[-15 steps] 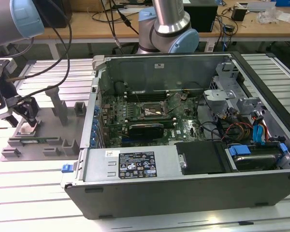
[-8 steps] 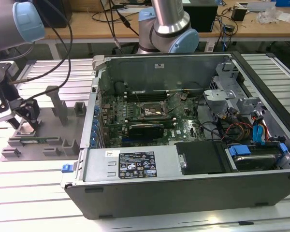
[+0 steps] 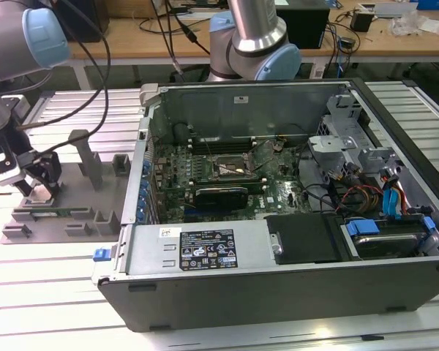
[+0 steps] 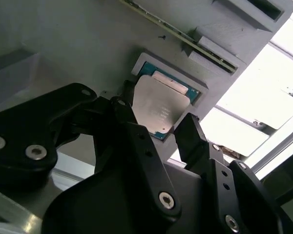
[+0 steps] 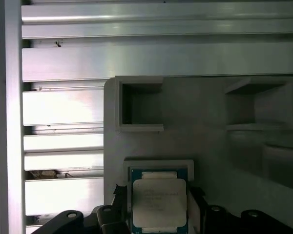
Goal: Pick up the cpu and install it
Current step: 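Pick up the cpu and move it towards the insertion slot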
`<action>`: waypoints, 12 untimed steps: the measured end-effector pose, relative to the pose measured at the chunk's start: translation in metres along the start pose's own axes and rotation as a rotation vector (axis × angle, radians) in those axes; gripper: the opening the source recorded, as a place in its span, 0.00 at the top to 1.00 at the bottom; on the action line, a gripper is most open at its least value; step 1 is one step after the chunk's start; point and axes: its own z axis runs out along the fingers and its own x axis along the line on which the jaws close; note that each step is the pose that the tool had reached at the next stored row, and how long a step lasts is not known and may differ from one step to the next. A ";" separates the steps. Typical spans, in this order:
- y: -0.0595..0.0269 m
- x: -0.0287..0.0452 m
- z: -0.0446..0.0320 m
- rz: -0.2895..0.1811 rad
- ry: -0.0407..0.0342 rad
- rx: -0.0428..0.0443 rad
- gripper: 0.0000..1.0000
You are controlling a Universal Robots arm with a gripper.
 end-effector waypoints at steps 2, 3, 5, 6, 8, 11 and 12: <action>-0.0001 0.0001 0.0011 -0.001 0.0004 0.0002 0.40; -0.0001 0.0001 0.0016 -0.001 0.0004 0.0002 0.40; -0.0001 0.0002 0.0032 -0.001 0.0002 0.0000 0.40; -0.0002 0.0002 0.0032 -0.001 0.0003 0.0000 0.40; -0.0001 0.0001 0.0032 -0.001 0.0002 0.0000 0.40; -0.0001 0.0001 0.0032 -0.001 0.0002 0.0000 0.40; -0.0002 0.0001 0.0032 -0.002 0.0002 0.0000 0.40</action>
